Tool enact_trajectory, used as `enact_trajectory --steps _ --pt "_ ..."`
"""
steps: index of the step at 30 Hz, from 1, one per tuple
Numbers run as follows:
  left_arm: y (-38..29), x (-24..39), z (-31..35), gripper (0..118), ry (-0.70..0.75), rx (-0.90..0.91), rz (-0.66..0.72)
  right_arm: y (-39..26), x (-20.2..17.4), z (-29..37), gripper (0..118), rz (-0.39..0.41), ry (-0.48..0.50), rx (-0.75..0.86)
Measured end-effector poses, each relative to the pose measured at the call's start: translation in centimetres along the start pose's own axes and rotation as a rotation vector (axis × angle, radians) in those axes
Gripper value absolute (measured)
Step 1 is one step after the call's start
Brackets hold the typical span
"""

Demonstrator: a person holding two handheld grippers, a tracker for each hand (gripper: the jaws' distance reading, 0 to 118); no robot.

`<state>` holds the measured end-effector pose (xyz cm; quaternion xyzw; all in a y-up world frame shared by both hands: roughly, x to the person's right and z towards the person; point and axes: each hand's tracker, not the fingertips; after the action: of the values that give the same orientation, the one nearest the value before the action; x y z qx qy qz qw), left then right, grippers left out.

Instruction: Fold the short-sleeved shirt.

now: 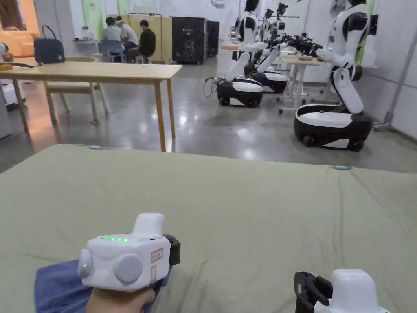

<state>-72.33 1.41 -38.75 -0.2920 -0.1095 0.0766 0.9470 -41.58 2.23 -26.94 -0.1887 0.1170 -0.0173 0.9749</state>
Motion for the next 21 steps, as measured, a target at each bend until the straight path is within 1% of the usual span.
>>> enact_trajectory --steps 1,6,8,11,13,17,19,20,21 --pt "1.0 1.8 -1.1 0 -0.046 0.003 -0.014 -0.1 1.3 0.7 8 -0.01 -0.02 0.003" --pt "3.1 15.8 -4.0 0 -0.255 0.021 -0.143 -0.9 8.1 4.3 8 -0.06 -0.141 0.007" --pt "2.6 20.8 -5.5 0 -0.305 0.011 -0.196 -1.4 10.6 5.5 8 -0.068 -0.188 0.004" --pt "-0.1 25.7 -9.0 0 -0.316 -0.063 -0.252 -2.1 13.8 6.9 8 -0.081 -0.244 0.001" --pt "-2.4 27.0 -11.1 0 -0.296 -0.142 -0.256 -2.7 15.5 7.4 8 -0.085 -0.276 -0.003" --pt "-6.4 26.8 -15.2 0 -0.178 -0.281 -0.241 -3.6 17.7 7.4 8 -0.108 -0.297 -0.016" --pt "-7.4 26.5 -15.3 0 -0.167 -0.286 -0.248 -4.0 18.2 7.1 8 -0.117 -0.291 -0.024" --pt "-7.7 26.2 -15.1 2 -0.169 -0.282 -0.243 -4.1 18.1 6.8 8 -0.118 -0.289 -0.029" --pt "-7.6 25.3 -16.5 11 -0.175 -0.276 -0.229 -4.3 18.1 6.6 8 -0.114 -0.286 -0.033"
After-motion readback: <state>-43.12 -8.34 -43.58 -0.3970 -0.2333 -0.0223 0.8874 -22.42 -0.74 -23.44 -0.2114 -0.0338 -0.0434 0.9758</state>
